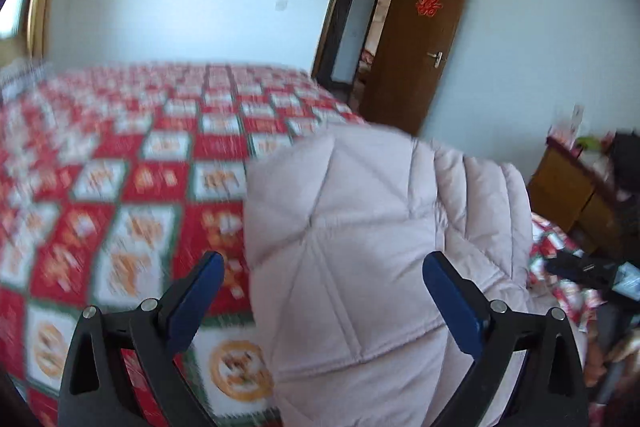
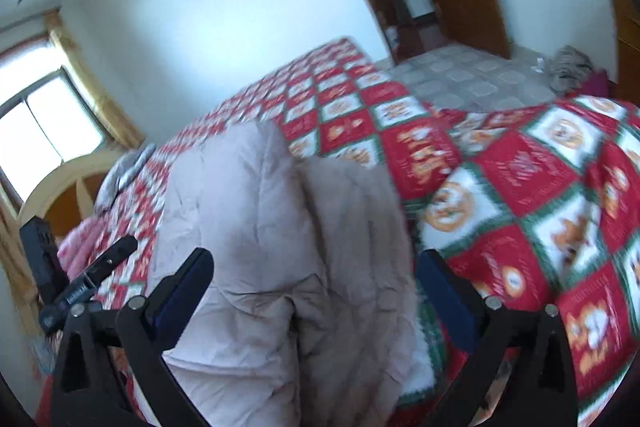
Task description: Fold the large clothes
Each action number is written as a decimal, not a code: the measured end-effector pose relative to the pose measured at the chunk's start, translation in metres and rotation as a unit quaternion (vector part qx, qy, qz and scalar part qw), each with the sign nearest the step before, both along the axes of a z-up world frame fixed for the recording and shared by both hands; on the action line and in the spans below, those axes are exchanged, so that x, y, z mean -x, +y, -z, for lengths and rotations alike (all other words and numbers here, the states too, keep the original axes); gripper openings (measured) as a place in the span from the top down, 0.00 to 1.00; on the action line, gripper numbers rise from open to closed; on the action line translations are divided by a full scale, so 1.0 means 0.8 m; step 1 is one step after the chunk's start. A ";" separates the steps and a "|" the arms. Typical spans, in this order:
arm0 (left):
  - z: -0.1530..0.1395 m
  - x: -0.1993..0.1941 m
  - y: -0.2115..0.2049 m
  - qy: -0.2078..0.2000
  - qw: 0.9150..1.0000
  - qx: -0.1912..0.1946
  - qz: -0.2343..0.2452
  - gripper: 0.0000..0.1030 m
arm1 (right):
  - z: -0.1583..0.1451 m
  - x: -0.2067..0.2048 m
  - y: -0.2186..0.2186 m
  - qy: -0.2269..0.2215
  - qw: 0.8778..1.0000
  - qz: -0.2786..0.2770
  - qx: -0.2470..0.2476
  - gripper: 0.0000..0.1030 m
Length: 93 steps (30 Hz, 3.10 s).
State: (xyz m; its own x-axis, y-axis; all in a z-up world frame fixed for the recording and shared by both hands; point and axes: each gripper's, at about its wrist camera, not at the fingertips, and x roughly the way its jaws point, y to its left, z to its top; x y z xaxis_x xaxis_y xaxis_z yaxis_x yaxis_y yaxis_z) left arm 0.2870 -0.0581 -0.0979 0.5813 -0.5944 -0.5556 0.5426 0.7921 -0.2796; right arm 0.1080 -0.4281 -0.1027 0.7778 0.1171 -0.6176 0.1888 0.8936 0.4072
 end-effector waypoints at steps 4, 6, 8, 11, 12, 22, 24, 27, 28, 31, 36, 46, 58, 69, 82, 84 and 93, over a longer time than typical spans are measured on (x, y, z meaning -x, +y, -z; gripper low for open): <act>0.037 -0.005 -0.013 0.050 0.998 0.014 0.027 0.03 | 0.039 -0.027 0.000 0.045 0.999 -0.021 0.010 0.00; 0.055 -0.011 -0.012 0.079 0.996 0.034 0.023 0.01 | 0.057 -0.021 -0.014 0.054 0.997 -0.033 -0.041 0.00; 0.066 -0.023 -0.010 0.110 0.992 0.058 0.029 0.01 | 0.062 -0.023 -0.018 0.038 0.997 -0.047 -0.053 0.00; 0.080 -0.035 -0.008 0.136 0.987 0.080 0.038 0.01 | 0.071 -0.041 -0.019 0.051 0.994 -0.071 -0.069 0.01; 0.084 -0.037 -0.007 0.142 0.985 0.088 0.039 0.01 | 0.072 -0.049 -0.015 0.054 0.993 -0.078 -0.064 0.01; 0.099 -0.049 -0.014 0.168 0.978 0.104 0.067 0.01 | 0.081 -0.090 0.007 0.102 0.989 -0.100 -0.035 0.00; 0.094 -0.042 -0.018 0.184 0.974 0.103 0.086 0.01 | 0.076 -0.084 0.013 0.102 0.987 -0.120 -0.043 0.05; 0.084 -0.014 -0.017 0.174 0.975 0.100 0.093 0.01 | 0.071 -0.062 0.021 0.091 0.984 -0.133 -0.075 0.23; 0.081 -0.006 -0.016 0.167 0.977 0.096 0.093 0.02 | 0.070 -0.050 0.023 0.084 0.984 -0.131 -0.087 0.25; 0.067 0.023 -0.014 0.142 0.983 0.072 0.087 0.08 | 0.069 -0.024 0.032 0.071 0.986 -0.119 -0.092 0.33; 0.054 0.054 -0.022 0.122 0.989 0.031 0.074 0.09 | 0.069 0.016 0.047 0.057 0.990 -0.091 -0.094 0.37; 0.048 0.084 -0.019 0.098 0.995 -0.002 0.029 0.11 | 0.064 0.025 0.056 0.058 0.992 -0.073 -0.082 0.41; 0.001 0.161 -0.016 0.060 0.996 0.028 0.063 0.15 | -0.005 0.131 0.084 -0.030 0.992 -0.067 -0.100 0.54; -0.081 0.207 -0.091 0.009 0.986 0.063 0.157 0.15 | -0.086 0.234 0.039 -0.118 0.990 -0.005 -0.080 0.56; -0.115 0.230 -0.278 0.000 0.968 0.044 0.246 0.15 | -0.132 0.307 -0.090 -0.129 0.982 0.132 -0.033 0.56; -0.105 0.221 -0.296 0.004 0.971 0.029 0.238 0.15 | -0.119 0.297 -0.109 -0.124 0.982 0.139 -0.038 0.56; -0.057 0.199 -0.361 0.004 0.979 -0.049 0.197 0.15 | -0.058 0.271 -0.177 -0.087 0.983 0.148 -0.066 0.57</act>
